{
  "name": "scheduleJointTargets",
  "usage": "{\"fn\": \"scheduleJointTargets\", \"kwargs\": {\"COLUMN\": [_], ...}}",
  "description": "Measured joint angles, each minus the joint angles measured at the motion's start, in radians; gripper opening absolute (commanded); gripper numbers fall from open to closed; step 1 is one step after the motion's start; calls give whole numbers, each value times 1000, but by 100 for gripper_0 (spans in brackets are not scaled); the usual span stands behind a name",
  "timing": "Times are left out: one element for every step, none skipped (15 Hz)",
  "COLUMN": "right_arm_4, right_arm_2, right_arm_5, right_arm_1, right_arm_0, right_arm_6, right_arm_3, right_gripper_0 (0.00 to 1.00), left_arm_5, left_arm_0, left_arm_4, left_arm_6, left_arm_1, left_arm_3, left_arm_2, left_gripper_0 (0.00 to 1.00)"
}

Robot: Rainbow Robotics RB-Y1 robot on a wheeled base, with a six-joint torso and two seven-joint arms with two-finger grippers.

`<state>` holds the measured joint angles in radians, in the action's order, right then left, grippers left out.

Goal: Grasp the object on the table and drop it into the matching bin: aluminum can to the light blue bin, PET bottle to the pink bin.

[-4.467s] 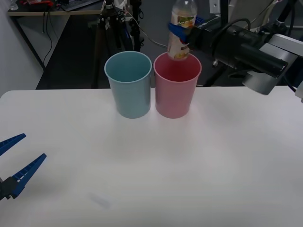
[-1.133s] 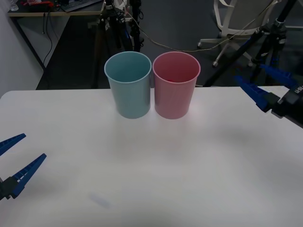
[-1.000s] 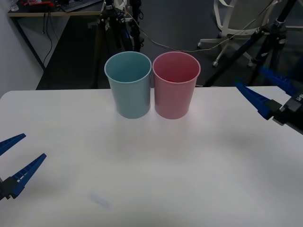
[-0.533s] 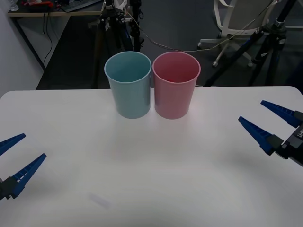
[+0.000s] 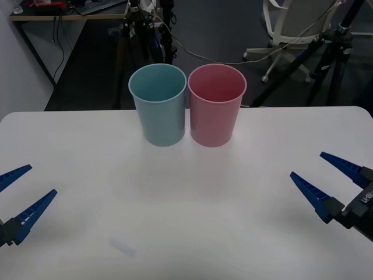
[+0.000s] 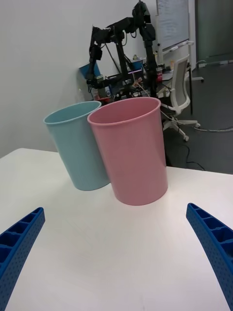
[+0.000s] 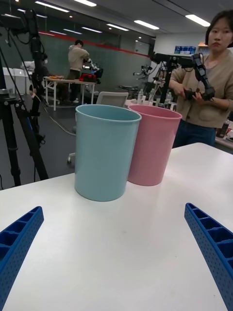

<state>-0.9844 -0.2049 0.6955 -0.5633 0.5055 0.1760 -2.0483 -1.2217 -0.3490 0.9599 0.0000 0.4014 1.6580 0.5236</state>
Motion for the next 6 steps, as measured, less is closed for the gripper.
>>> {"fn": "scheduleJointTargets", "kwargs": {"right_arm_4": [-4, -5, -5, -5, -5, -5], "right_arm_2": [-3, -6, -10, -14, -18, -19], "right_arm_5": [7, 12, 13, 14, 17, 18], "right_arm_1": [7, 11, 12, 12, 12, 12], "right_arm_0": [8, 15, 23, 32, 38, 40], "right_arm_6": [4, 7, 8, 9, 9, 8], "right_arm_3": [-3, -6, -12, -19, -22, -22], "right_gripper_0": [100, 100, 100, 100, 100, 100], "left_arm_5": [0, 0, 0, 0, 0, 0], "left_arm_0": [0, 0, 0, 0, 0, 0], "left_arm_4": [0, 0, 0, 0, 0, 0], "left_arm_6": [0, 0, 0, 0, 0, 0], "left_arm_1": [0, 0, 0, 0, 0, 0], "left_arm_3": [0, 0, 0, 0, 0, 0], "left_arm_2": [0, 0, 0, 0, 0, 0], "left_gripper_0": [100, 100, 100, 100, 100, 100]}}
